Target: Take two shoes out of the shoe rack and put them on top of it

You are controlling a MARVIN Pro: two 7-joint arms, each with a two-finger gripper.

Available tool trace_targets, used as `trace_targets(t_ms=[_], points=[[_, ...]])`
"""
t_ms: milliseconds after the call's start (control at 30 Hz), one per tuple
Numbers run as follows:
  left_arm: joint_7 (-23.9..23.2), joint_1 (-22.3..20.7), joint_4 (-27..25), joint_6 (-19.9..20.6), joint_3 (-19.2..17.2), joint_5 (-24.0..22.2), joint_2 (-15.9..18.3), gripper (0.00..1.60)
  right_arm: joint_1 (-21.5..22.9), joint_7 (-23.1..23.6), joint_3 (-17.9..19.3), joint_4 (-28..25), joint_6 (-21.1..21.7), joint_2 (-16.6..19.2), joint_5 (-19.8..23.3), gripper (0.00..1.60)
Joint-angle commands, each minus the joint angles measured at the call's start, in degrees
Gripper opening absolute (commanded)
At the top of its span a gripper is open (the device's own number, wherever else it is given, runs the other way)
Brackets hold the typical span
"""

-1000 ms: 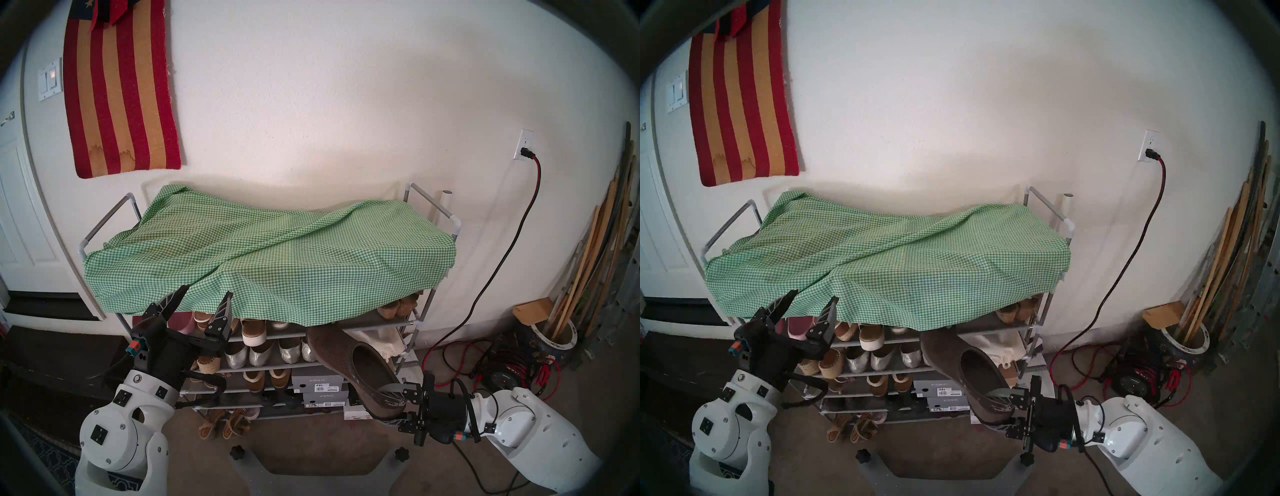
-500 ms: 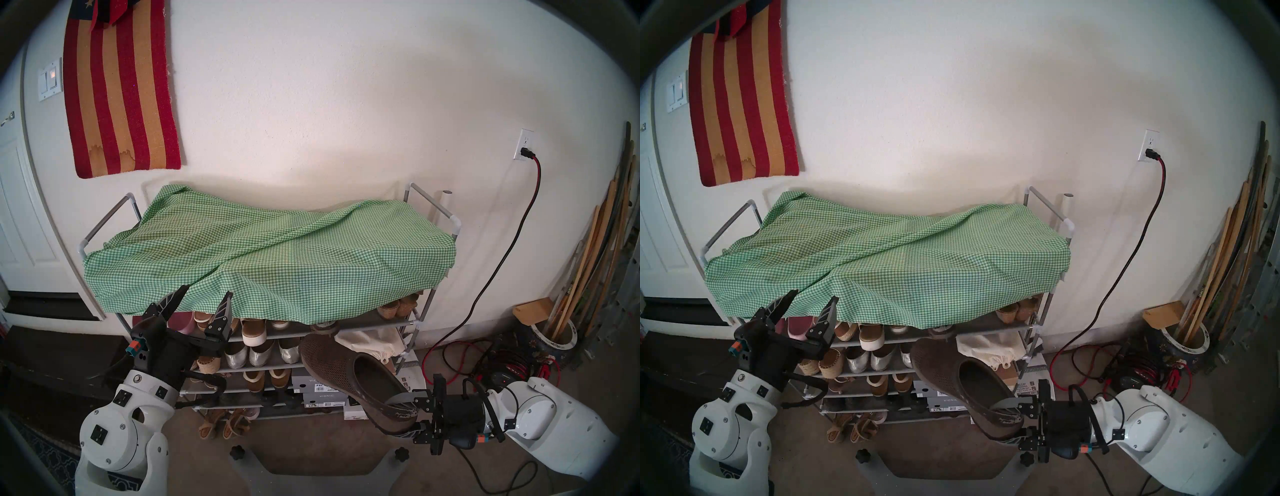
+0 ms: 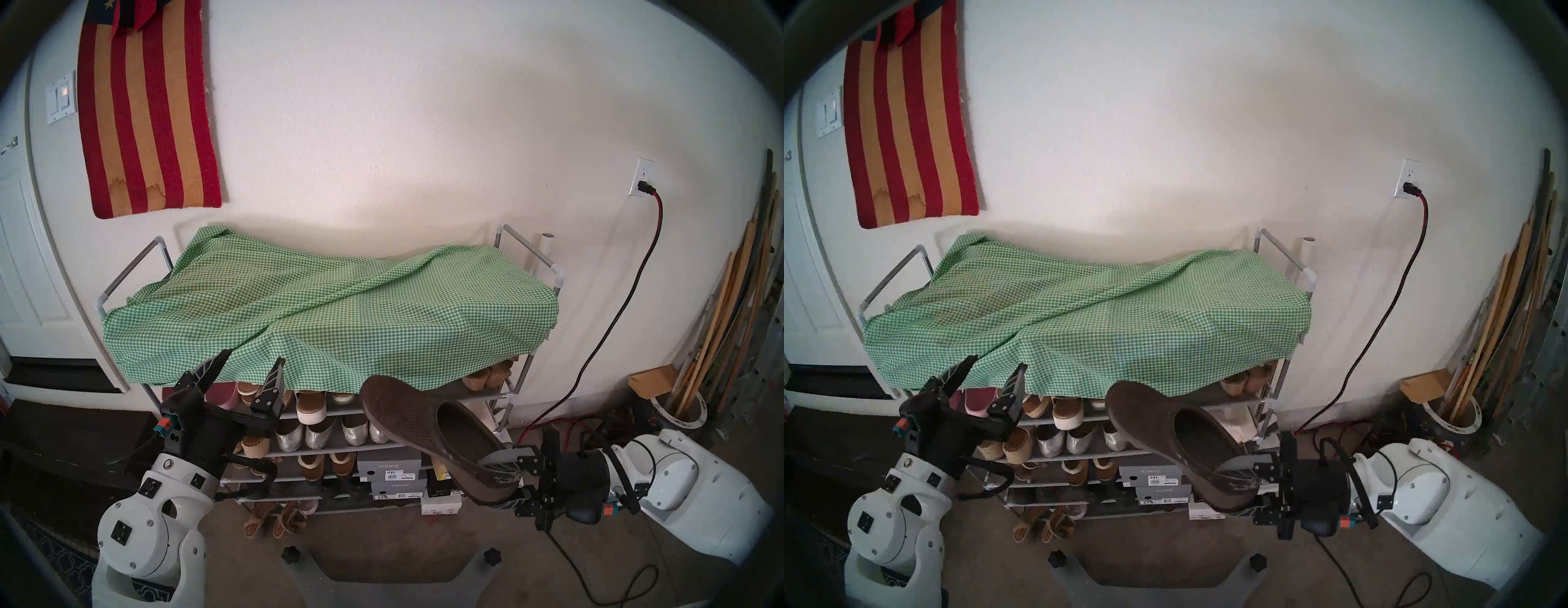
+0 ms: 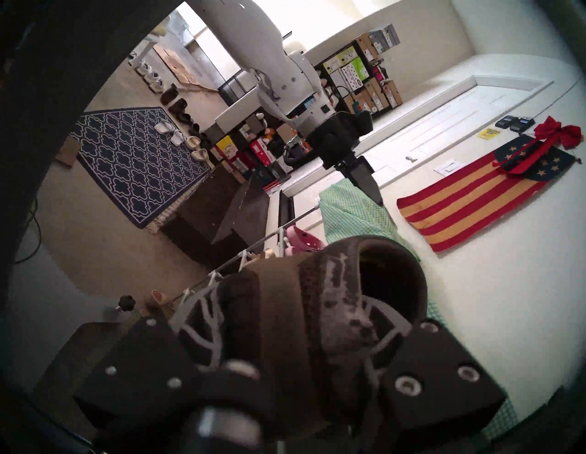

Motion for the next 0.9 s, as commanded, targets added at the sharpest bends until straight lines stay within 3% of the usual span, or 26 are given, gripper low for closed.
trace_targets(t_ms=[0, 267, 333, 500, 633, 667, 867], points=[[-0.11, 0.04, 0.00, 0.01, 0.07, 0.02, 0.08, 1.60, 5.50, -1.84, 0.43, -0.46, -0.26, -2.61, 0.84, 0.00], [-0.11, 0.04, 0.00, 0.01, 0.07, 0.02, 0.09, 1.60, 10.63, -2.17, 0.48, 0.27, -0.26, -6.01, 0.26, 0.00], [-0.11, 0.04, 0.00, 0.01, 0.07, 0.02, 0.09, 1.60, 14.27, -2.21, -1.50, 1.67, -0.26, -7.44, 0.20, 0.00], [-0.10, 0.04, 0.00, 0.01, 0.07, 0.01, 0.09, 1.60, 14.25, -3.20, 0.68, 1.43, -0.23, -10.18, -0.38, 0.00], [-0.10, 0.05, 0.00, 0.01, 0.07, 0.01, 0.09, 1.60, 19.71, -3.18, -1.73, 4.19, -0.26, -11.91, -0.62, 0.00], [-0.10, 0.05, 0.00, 0.01, 0.07, 0.01, 0.09, 1.60, 18.37, -3.34, -0.24, 3.63, 0.26, -12.88, -0.96, 0.00], [-0.09, 0.05, 0.00, 0.01, 0.07, 0.01, 0.09, 1.60, 22.14, -4.21, -0.67, 5.49, 2.43, -16.99, -2.84, 0.00]])
